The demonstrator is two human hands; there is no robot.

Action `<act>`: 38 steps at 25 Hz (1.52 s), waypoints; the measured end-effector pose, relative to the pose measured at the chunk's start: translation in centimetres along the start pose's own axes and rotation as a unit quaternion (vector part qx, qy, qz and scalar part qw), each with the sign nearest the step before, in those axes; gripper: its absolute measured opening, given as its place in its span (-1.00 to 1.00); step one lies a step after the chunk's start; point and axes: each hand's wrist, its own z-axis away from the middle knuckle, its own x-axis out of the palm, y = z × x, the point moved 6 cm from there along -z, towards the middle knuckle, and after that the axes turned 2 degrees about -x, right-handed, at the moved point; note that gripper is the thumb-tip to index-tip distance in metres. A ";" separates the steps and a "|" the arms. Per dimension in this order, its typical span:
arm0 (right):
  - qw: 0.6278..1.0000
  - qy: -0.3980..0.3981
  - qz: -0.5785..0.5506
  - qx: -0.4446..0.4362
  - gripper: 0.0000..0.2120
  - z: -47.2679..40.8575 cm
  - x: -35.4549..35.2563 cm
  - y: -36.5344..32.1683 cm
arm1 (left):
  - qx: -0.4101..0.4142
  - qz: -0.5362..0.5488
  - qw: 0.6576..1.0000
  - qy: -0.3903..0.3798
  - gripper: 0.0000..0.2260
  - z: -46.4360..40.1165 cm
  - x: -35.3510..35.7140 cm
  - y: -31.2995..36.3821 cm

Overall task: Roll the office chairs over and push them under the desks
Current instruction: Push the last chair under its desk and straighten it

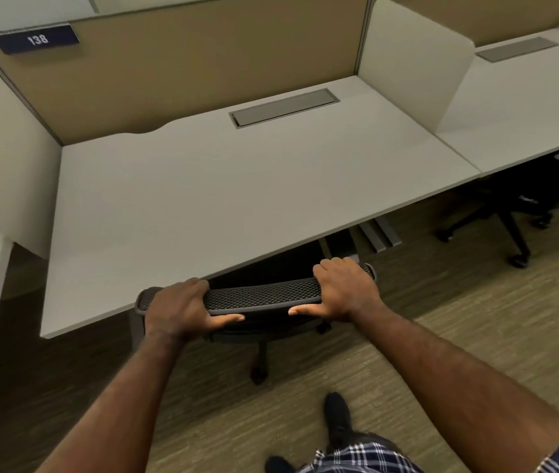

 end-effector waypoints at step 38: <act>0.992 0.014 0.054 -0.114 -0.09 -7.1 -0.2 28.7 | -0.129 0.014 0.991 0.017 -0.16 -16.0 0.8 21.2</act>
